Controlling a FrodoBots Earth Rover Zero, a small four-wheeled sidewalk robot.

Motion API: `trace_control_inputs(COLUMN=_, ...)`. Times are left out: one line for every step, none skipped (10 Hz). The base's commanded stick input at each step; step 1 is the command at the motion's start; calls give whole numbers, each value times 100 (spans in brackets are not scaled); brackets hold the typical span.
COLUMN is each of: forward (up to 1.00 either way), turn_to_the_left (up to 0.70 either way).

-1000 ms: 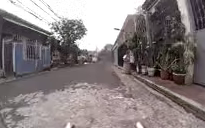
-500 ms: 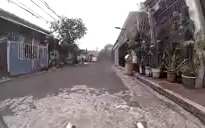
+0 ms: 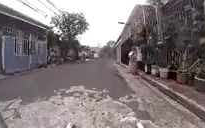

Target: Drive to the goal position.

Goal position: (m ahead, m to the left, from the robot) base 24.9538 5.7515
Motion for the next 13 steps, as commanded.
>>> trace_control_inputs(forward=70, turn_to_the_left=1)
trace_control_inputs(forward=70, turn_to_the_left=1)
trace_control_inputs(forward=70, turn_to_the_left=1)
trace_control_inputs(forward=70, turn_to_the_left=1)
trace_control_inputs(forward=70, turn_to_the_left=1)
trace_control_inputs(forward=70, turn_to_the_left=1)
trace_control_inputs(forward=70, turn_to_the_left=1)
trace_control_inputs(forward=70, turn_to_the_left=1)
trace_control_inputs(forward=70, turn_to_the_left=1)
trace_control_inputs(forward=70, turn_to_the_left=1)
trace_control_inputs(forward=70, turn_to_the_left=1)
trace_control_inputs(forward=70, turn_to_the_left=1)
trace_control_inputs(forward=70, turn_to_the_left=1)
